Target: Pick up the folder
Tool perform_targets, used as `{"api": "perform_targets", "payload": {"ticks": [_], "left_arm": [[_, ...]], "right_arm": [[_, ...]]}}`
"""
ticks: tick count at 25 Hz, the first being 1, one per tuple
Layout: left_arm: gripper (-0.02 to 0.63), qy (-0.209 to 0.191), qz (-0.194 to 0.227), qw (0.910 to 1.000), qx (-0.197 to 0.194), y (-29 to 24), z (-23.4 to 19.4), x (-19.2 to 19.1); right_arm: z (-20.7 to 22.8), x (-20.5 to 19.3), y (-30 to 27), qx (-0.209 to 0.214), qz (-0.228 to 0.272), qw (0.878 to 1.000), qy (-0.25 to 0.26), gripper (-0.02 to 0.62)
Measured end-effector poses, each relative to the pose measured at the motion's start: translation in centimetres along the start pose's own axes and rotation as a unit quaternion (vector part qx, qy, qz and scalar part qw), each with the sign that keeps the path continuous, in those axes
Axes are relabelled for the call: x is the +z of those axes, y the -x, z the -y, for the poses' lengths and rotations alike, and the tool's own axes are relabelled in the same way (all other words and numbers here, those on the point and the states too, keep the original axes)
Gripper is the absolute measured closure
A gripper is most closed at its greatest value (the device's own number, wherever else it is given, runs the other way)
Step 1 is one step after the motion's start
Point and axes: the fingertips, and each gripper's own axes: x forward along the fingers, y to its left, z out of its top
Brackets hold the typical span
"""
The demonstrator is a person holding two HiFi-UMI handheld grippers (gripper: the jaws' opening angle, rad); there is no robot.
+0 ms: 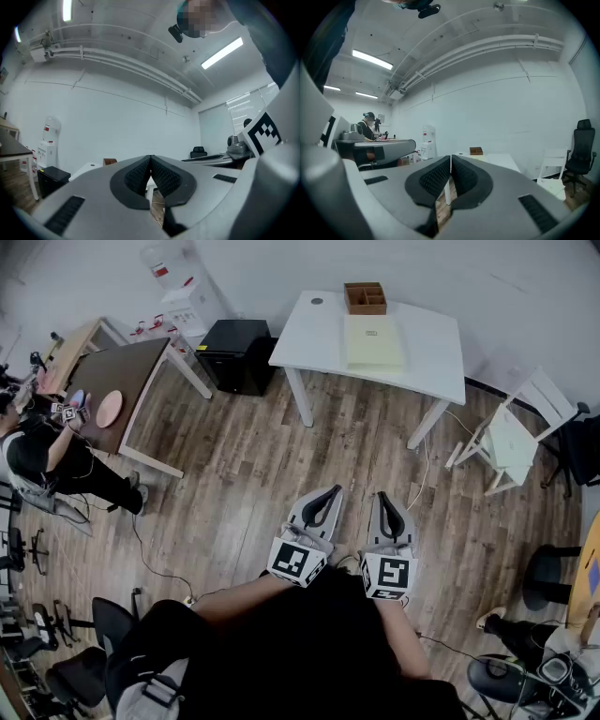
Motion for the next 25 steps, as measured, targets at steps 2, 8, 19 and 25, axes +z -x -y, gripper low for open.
{"api": "perform_targets", "payload": {"ticks": [2, 8, 19, 25], "left_arm": [[0.593, 0.006, 0.000, 1.0000, -0.006, -0.2, 0.4, -0.3], [0.592, 0.014, 0.018, 0.9997, -0.013, -0.8, 2.1, -0.2], [0.592, 0.039, -0.002, 0.9992, 0.006, -2.7, -0.4, -2.7], [0.592, 0.050, -0.024, 0.9984, -0.014, -7.0, -1.9, -4.3]], "right_arm": [[0.1, 0.4, 0.2, 0.004, 0.004, 1.000, 0.000, 0.560], [2.3, 1.4, 1.5, -0.011, 0.033, 0.999, -0.006, 0.560], [5.3, -0.6, 0.7, -0.032, 0.036, 0.999, -0.026, 0.558], [5.3, -0.6, -3.3, -0.027, 0.033, 0.999, -0.017, 0.558]]}}
